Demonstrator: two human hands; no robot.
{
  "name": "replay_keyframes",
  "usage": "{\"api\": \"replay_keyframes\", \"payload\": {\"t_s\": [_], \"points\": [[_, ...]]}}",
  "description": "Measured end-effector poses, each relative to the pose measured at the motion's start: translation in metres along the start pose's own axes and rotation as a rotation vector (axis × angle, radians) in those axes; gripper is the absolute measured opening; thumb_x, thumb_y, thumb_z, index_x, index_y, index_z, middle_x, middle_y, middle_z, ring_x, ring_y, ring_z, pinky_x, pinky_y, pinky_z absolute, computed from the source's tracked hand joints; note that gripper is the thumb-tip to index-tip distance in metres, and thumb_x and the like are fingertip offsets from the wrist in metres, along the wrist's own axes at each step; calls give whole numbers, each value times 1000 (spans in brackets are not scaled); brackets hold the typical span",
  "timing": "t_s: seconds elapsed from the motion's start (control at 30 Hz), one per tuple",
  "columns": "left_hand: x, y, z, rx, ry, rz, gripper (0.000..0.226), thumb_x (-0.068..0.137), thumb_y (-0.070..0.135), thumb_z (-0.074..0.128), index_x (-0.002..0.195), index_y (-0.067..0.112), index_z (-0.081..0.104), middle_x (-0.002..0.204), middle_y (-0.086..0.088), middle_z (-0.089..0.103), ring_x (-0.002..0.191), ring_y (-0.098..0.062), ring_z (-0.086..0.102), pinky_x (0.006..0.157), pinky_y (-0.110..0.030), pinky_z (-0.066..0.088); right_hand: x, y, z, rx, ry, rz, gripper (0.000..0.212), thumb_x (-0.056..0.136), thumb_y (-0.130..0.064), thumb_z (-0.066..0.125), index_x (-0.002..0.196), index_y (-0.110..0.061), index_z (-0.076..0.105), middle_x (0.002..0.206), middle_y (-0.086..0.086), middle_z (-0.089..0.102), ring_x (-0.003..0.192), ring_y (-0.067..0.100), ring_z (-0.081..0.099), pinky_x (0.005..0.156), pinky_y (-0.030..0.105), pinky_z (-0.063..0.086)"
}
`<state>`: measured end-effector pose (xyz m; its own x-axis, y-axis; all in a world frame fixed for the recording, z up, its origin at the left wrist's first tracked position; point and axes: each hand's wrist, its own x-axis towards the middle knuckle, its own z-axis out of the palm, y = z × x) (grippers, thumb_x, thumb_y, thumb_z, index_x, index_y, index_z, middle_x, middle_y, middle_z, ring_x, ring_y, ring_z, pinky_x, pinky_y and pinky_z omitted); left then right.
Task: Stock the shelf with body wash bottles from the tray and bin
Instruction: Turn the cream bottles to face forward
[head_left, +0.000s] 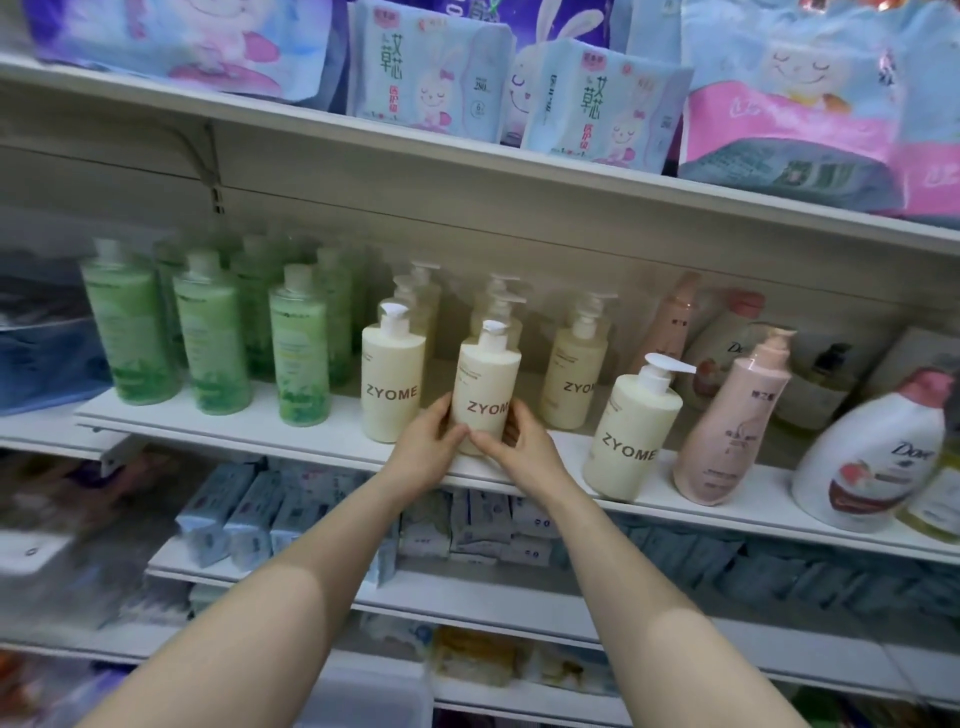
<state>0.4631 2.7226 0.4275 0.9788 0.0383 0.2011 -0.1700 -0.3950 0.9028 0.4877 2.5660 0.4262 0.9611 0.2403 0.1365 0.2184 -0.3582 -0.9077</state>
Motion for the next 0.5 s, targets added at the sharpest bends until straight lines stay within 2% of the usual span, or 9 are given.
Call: {"api": "replay_keyframes", "payload": {"t_s": [0.37, 0.5], "points": [[-4, 0, 4, 17, 23, 32, 49, 98, 16, 51, 146, 17, 39, 137, -1, 57, 126, -16, 51, 108, -37, 40, 2, 0, 1, -46, -11, -5, 71, 84, -36, 76, 145, -28, 42, 141, -5, 57, 127, 12, 54, 110, 43, 45], [-12, -3, 9, 88, 106, 60, 53, 95, 16, 55, 145, 17, 38, 138, -4, 53, 128, -20, 48, 107, -38, 40, -12, -6, 0, -147, 19, -34, 70, 89, -27, 71, 150, -26, 36, 145, -3, 53, 131, 14, 50, 109, 30, 40]]}}
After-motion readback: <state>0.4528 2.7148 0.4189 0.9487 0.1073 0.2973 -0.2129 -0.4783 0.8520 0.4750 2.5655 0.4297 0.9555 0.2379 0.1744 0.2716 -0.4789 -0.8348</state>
